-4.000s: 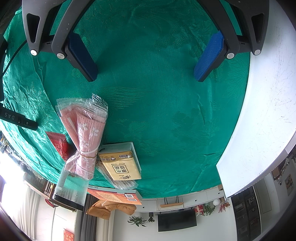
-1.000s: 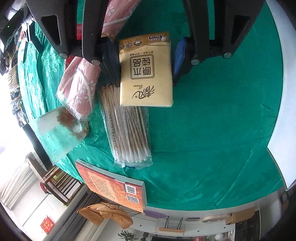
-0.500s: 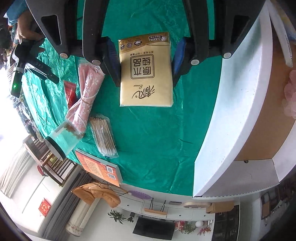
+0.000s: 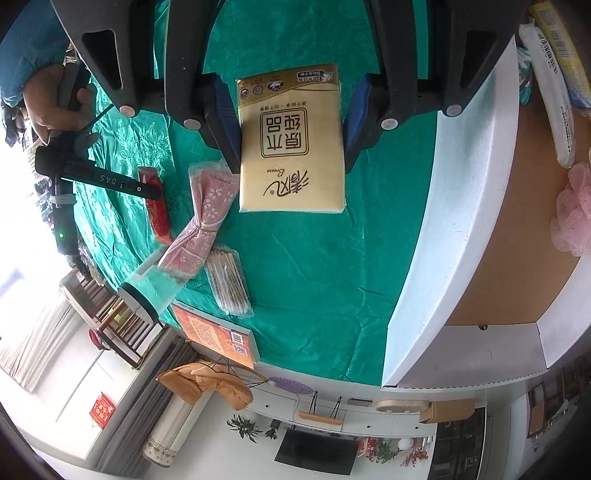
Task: Organize soft objects
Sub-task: 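Grasp the yellow tissue pack with the left tool, then carry the tissue pack into the white box and open the left tool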
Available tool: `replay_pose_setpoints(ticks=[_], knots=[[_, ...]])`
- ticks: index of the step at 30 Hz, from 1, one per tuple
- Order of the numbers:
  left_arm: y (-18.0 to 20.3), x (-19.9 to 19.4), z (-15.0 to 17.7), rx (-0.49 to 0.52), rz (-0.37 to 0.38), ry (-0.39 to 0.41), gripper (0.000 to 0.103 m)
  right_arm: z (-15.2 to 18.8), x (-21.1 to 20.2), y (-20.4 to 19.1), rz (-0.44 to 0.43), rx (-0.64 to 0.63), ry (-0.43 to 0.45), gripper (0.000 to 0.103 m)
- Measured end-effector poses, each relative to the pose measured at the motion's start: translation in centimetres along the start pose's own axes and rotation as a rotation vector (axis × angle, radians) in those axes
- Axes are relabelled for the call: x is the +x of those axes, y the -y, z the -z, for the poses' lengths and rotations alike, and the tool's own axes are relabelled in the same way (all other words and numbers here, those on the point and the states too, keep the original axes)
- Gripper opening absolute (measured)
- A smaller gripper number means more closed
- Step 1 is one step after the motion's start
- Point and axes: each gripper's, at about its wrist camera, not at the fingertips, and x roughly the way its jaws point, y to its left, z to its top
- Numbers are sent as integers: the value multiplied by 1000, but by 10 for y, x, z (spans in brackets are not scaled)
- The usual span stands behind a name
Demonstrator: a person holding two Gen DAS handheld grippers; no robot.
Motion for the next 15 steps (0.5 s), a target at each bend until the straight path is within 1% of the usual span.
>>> replay_pose_setpoints(ticks=[2, 3, 5, 6, 7, 8, 10, 11, 12, 13, 14, 15], knots=[[1, -1, 3, 12, -2, -2, 50, 17, -13, 14, -16, 12, -31, 22], [2, 0, 4, 17, -1, -5, 50, 26, -20, 22, -24, 21, -63, 22], [4, 4, 5, 18, 13, -13, 50, 39, -28, 30, 1, 15, -120, 30], [6, 5, 5, 18, 21, -18, 50, 42, -30, 32, 19, 8, -135, 49], [8, 6, 6, 18, 29, -23, 50, 42, -30, 34, 21, 9, -135, 75], [9, 5, 6, 18, 38, -27, 50, 39, -32, 35, 25, 8, -119, 76], [11, -3, 7, 22, 53, -28, 50, 31, -30, 33, 50, 10, -93, 76], [10, -9, 6, 22, 56, -21, 50, 28, -26, 31, 47, 9, -90, 74], [8, -16, 5, 19, 58, -11, 50, 24, -22, 27, 52, -10, -97, 62], [4, -25, 4, 11, 63, 0, 50, 23, -16, 22, 101, -41, -114, 24], [-1, -34, 2, -2, 73, 11, 50, 23, -14, 20, 168, -60, -116, 17], [-7, -44, 0, -14, 87, 23, 50, 23, -18, 19, 189, -57, -102, 17]])
